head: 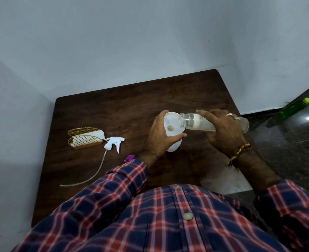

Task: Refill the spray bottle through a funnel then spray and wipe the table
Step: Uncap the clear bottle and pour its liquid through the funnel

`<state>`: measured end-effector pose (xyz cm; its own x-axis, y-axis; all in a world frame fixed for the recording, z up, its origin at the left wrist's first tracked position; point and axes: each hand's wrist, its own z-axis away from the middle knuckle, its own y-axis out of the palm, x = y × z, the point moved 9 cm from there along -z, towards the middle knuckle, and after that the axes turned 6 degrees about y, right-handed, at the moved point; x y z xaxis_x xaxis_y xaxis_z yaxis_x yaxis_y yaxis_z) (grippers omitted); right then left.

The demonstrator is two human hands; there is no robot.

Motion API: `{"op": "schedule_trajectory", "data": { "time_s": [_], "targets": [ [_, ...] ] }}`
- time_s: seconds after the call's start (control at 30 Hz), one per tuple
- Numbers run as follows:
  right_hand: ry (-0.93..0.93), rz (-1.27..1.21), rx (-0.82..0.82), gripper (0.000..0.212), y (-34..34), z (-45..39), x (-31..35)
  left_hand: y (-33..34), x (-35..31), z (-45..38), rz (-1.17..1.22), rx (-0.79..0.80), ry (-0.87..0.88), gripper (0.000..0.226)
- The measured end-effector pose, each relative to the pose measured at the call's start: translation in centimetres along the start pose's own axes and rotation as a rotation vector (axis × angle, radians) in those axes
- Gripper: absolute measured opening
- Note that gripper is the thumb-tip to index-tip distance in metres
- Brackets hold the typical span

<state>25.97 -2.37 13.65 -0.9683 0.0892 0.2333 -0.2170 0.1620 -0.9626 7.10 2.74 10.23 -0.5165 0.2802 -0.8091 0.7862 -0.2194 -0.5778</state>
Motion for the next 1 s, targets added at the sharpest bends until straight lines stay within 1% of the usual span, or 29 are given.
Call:
{"op": "schedule_trajectory", "data": {
  "time_s": [0.27, 0.47, 1.0],
  "targets": [
    [-0.013, -0.010, -0.010, 0.071, -0.34, 0.16, 0.10, 0.52, 0.13, -0.02, 0.012, 0.023, -0.004, 0.093],
    [-0.004, -0.007, 0.001, 0.073, -0.26, 0.06, 0.14, 0.36, 0.33, 0.02, 0.005, 0.000, 0.009, 0.097],
    [-0.015, -0.017, -0.006, 0.071, -0.16, -0.22, 0.18, 0.27, 0.36, 0.00, 0.003, -0.007, 0.020, 0.096]
  ]
}}
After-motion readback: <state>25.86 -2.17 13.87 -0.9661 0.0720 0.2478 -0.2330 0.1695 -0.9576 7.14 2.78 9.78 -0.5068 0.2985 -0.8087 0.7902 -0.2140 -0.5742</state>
